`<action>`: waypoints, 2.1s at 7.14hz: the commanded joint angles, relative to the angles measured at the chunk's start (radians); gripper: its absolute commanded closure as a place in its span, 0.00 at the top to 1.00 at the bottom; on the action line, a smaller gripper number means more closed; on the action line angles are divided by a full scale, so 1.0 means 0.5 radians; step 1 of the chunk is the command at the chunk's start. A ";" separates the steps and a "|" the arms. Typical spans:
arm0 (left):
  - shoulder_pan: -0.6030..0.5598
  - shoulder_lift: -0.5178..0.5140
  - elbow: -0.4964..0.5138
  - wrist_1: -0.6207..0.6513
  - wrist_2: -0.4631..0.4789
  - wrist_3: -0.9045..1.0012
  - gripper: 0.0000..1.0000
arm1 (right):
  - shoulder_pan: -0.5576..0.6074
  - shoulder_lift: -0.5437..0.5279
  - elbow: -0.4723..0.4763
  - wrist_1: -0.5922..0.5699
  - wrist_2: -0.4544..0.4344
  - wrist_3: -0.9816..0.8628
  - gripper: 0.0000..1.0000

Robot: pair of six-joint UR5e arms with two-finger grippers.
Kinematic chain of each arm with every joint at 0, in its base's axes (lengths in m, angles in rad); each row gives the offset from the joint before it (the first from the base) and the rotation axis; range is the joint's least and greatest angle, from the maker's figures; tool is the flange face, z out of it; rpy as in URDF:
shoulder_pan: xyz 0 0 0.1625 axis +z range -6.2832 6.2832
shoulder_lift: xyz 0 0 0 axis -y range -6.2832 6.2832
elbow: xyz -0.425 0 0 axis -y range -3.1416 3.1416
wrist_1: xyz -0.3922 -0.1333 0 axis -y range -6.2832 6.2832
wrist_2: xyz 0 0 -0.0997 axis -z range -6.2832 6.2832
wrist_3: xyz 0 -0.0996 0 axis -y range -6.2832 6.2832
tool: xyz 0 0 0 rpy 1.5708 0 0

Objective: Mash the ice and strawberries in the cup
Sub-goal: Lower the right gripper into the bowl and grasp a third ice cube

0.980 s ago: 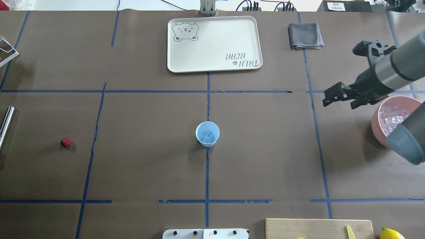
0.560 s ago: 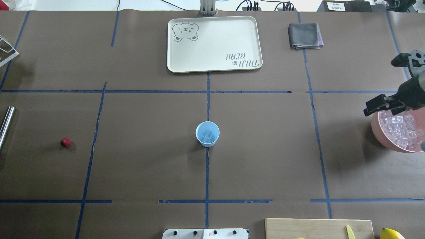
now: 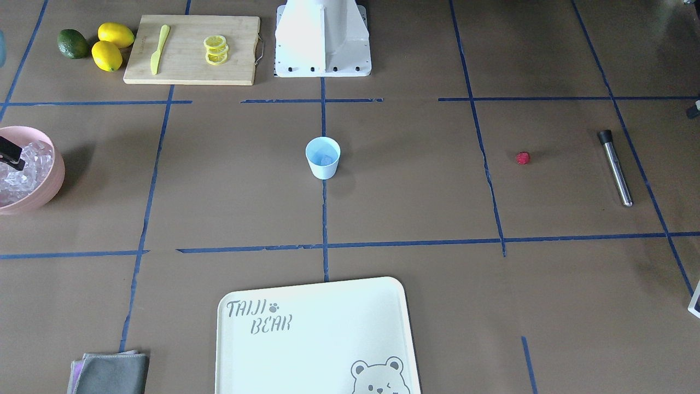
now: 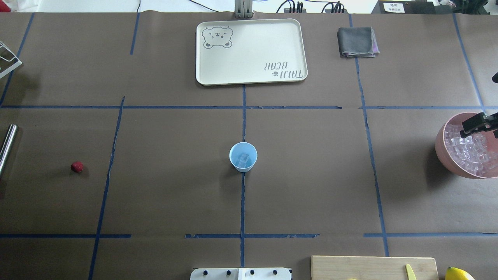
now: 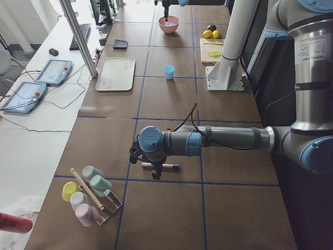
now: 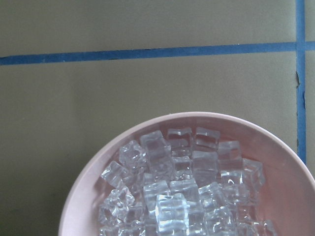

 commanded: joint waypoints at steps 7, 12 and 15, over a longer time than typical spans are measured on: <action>0.000 0.000 -0.002 0.000 0.000 0.000 1.00 | -0.073 0.117 -0.177 0.002 -0.003 0.085 0.92; 0.000 0.000 -0.005 0.000 0.000 0.000 1.00 | -0.076 0.114 -0.199 0.002 0.000 0.100 0.58; -0.003 0.000 -0.020 0.000 0.000 0.000 1.00 | -0.098 0.114 -0.199 0.002 0.000 0.164 0.20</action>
